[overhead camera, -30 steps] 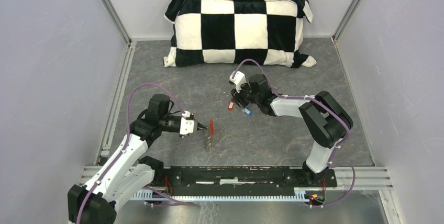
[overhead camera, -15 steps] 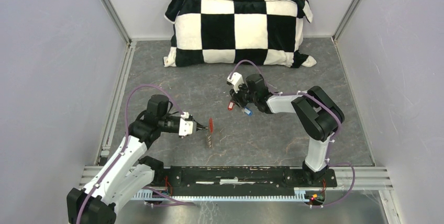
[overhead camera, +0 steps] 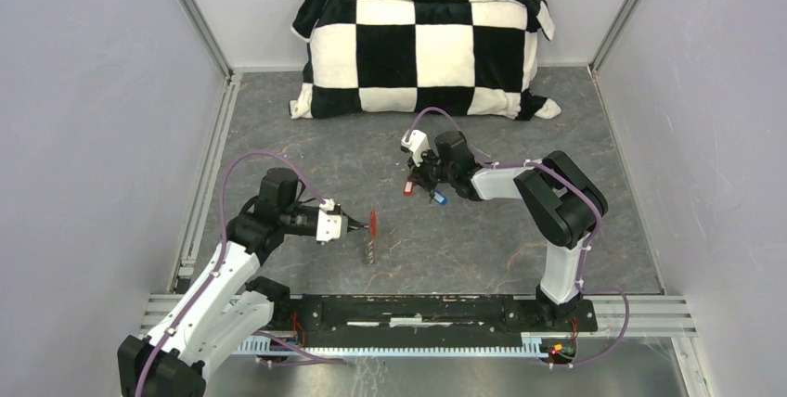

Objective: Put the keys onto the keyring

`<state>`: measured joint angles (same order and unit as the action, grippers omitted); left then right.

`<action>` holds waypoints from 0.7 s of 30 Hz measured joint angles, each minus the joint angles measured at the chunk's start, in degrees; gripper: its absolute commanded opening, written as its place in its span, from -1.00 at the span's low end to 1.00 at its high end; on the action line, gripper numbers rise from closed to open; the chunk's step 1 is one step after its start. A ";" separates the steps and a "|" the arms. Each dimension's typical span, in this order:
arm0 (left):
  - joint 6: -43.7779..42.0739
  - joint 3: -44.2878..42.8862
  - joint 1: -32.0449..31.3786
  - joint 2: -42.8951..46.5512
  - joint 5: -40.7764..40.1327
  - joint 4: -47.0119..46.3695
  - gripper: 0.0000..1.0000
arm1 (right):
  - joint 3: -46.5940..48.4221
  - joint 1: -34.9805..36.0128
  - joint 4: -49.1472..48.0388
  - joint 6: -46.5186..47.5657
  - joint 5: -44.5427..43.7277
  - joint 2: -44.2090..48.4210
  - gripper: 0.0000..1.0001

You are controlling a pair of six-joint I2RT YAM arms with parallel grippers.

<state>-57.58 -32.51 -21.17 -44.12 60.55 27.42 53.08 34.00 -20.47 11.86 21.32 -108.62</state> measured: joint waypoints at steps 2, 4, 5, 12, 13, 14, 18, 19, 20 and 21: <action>0.00 0.00 0.00 0.00 0.00 0.00 -0.96 | 0.00 0.00 0.07 -0.04 0.63 0.02 -0.99; 0.00 0.00 0.00 0.00 0.00 0.00 -0.96 | -0.15 0.00 0.09 -0.15 1.20 0.24 -0.99; 0.00 0.00 0.00 0.00 -0.02 0.00 -0.96 | -0.39 0.00 0.04 -0.26 1.49 0.55 -0.99; 0.00 0.00 0.00 0.04 -0.07 0.00 -0.96 | -5.31 0.00 -2.05 -2.89 5.25 7.87 -0.99; 0.00 0.00 0.00 0.09 -0.07 0.00 -0.96 | -5.95 0.00 -2.56 -3.21 5.75 8.90 -0.99; 0.00 0.00 0.00 0.11 -0.11 0.02 -0.96 | -6.80 0.00 -3.26 -3.72 6.32 10.14 -0.99; 0.00 0.00 0.00 0.26 -0.17 0.02 -0.96 | -9.33 0.02 -4.83 -5.16 6.60 13.40 -0.26; 0.02 0.00 0.00 0.26 -0.17 0.02 -0.96 | -9.33 0.02 -4.76 -5.14 5.70 13.46 -0.13; 0.00 0.00 0.00 0.26 -0.17 0.04 -0.96 | -9.31 0.00 -4.66 -5.49 5.01 13.40 0.03; 0.00 0.00 0.00 0.26 -0.17 0.02 -0.96 | -9.29 0.00 -4.44 -5.75 4.15 13.22 0.13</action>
<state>-57.58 -32.51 -21.17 -43.86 60.38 27.44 43.79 34.00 -24.91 6.11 25.47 -95.39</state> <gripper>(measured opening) 0.043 0.404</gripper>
